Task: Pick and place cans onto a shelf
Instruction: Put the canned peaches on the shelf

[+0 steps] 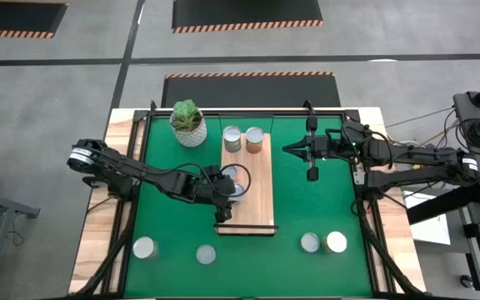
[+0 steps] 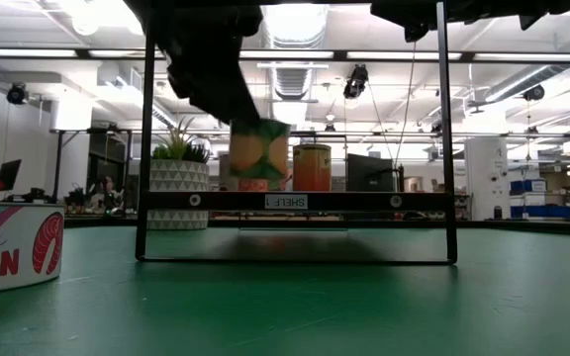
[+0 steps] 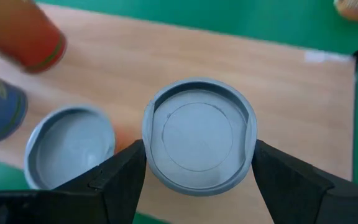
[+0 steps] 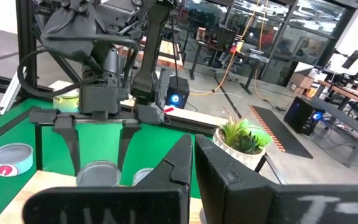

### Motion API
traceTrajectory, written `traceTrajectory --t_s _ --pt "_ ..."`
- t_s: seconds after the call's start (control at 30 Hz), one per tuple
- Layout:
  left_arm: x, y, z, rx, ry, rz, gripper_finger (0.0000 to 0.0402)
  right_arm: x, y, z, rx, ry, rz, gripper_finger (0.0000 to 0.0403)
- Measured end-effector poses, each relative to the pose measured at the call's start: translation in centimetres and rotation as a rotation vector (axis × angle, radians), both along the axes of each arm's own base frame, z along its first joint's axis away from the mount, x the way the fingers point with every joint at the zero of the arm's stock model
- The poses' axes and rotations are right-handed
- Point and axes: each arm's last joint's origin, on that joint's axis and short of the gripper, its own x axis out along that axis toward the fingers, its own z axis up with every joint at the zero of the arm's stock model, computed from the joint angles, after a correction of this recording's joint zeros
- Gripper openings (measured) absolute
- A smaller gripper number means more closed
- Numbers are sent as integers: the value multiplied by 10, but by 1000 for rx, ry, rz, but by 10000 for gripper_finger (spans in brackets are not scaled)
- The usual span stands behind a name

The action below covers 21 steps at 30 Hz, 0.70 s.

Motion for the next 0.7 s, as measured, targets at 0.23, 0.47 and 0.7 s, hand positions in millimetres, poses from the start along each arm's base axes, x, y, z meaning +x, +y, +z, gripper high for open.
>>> traceTrajectory --t_s 0.23,0.47,0.7 --pt "11 -2 -13 2 -12 -2 258 0 0 -1 0 6 -2 9" --pt "15 0 -16 -1 -31 21 286 0 0 0 0 6 -2 9" --pt "15 1 -15 40 -26 -6 323 0 0 0 0 6 -2 9"
